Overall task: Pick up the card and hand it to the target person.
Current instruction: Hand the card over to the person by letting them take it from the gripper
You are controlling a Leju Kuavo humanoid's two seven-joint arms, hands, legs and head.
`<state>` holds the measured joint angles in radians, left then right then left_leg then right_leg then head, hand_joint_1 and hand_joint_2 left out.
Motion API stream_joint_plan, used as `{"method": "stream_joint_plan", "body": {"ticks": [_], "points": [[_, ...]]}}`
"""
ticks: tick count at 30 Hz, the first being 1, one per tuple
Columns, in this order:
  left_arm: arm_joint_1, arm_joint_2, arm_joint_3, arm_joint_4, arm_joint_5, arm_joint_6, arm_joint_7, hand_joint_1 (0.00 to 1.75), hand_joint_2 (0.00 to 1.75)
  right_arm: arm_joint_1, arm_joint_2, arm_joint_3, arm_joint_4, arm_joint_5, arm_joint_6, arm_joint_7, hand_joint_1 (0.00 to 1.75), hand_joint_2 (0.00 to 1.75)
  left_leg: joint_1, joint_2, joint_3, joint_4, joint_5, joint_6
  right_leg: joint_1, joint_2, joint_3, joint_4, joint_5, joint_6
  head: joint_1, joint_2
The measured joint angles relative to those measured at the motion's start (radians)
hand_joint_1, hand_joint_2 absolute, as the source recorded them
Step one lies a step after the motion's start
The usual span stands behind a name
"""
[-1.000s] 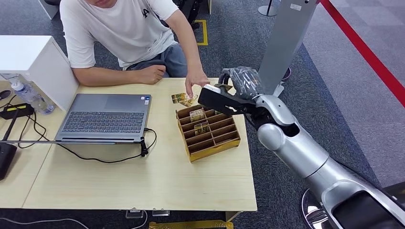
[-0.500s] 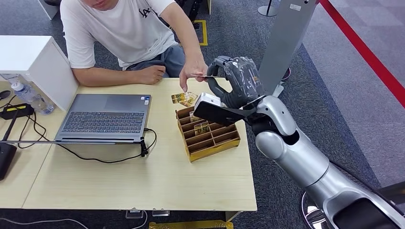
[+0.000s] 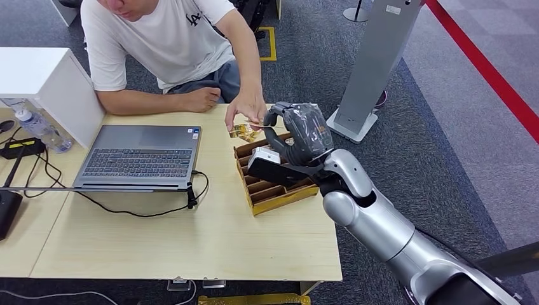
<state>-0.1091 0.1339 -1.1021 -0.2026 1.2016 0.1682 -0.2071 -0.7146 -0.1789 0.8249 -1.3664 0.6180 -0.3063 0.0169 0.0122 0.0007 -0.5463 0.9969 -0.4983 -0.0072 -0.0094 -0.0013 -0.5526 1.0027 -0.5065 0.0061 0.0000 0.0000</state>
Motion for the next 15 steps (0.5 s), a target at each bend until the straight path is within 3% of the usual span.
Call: {"method": "stream_joint_plan", "body": {"ticks": [14,15], "points": [[0.000,0.000,0.000,0.000,0.000,0.000,0.000,0.00,1.75,0.001,0.016,0.005,0.038,0.000,-0.001,-0.002,1.75,1.75,0.000,0.000,0.000,0.000,0.000,0.000,0.000,0.000,0.000,0.000,0.000,0.000,0.000,0.000],[0.000,0.000,0.000,0.000,0.000,0.000,0.000,0.00,1.75,0.001,0.017,0.005,0.039,0.000,-0.001,-0.002,1.31,1.75,0.000,0.000,0.000,0.000,0.000,0.000,0.000,0.000,0.000,0.000,0.000,0.000,0.000,0.000]]}}
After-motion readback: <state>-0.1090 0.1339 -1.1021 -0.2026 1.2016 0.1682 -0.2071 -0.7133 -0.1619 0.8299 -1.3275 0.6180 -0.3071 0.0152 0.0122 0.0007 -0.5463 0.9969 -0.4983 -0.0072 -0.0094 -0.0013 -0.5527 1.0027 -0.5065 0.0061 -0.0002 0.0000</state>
